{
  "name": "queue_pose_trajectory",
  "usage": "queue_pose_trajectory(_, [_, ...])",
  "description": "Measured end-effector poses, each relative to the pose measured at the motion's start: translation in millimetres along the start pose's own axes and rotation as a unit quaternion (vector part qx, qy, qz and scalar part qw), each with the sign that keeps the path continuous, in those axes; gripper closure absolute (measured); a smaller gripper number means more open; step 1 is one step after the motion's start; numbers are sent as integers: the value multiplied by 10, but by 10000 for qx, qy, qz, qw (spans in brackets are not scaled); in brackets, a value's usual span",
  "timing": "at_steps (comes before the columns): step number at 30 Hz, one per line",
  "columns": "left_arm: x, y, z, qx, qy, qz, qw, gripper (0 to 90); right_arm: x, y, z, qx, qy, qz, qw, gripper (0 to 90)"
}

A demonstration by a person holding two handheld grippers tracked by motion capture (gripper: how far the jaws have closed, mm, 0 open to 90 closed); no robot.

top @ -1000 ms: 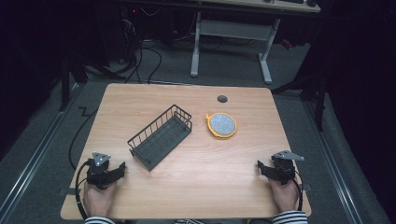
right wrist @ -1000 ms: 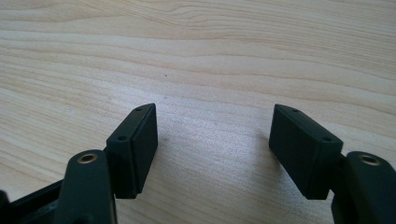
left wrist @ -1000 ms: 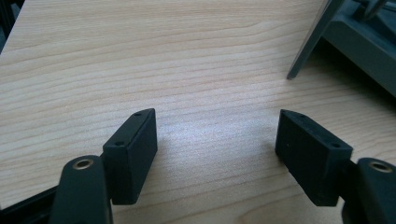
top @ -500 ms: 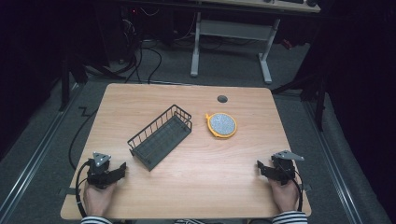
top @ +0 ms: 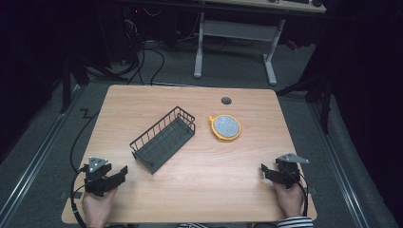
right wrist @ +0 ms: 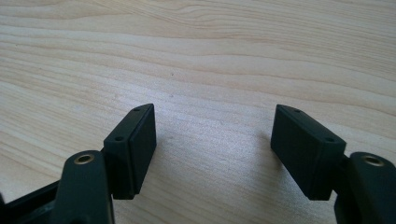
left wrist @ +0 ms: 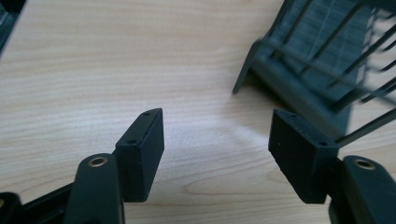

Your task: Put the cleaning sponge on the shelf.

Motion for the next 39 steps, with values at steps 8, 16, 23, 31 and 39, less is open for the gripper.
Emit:
queue_pose_trajectory(8, [-244,280,307,-80,52,-201,9998,324,1,0,0,0,3,3,10000,313])
queue_pose_trajectory(16, [-419,171,555,2,59,-321,9995,322,2,1,-1,1,11,7,10000,313])
queue_pose_trajectory(23, [-472,-39,664,186,98,-165,9996,323,3,1,-1,-1,16,9,10000,313])
queue_pose_trajectory(31, [-512,-242,732,314,100,-38,9995,403,4,1,-1,-1,16,11,10000,313])
queue_pose_trajectory(39, [-528,-341,732,539,146,4,9984,522,5,2,-2,0,17,15,10000,312])
Point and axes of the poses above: each handheld gripper's, and its own axes: y roughly backward along the jaws, z roughly out of its top, x roughly to its left, the point moved 6 cm from there along -y, roughly forward along the jaws, and after that the axes turned 13 degrees about y, right-handed, at the moved point
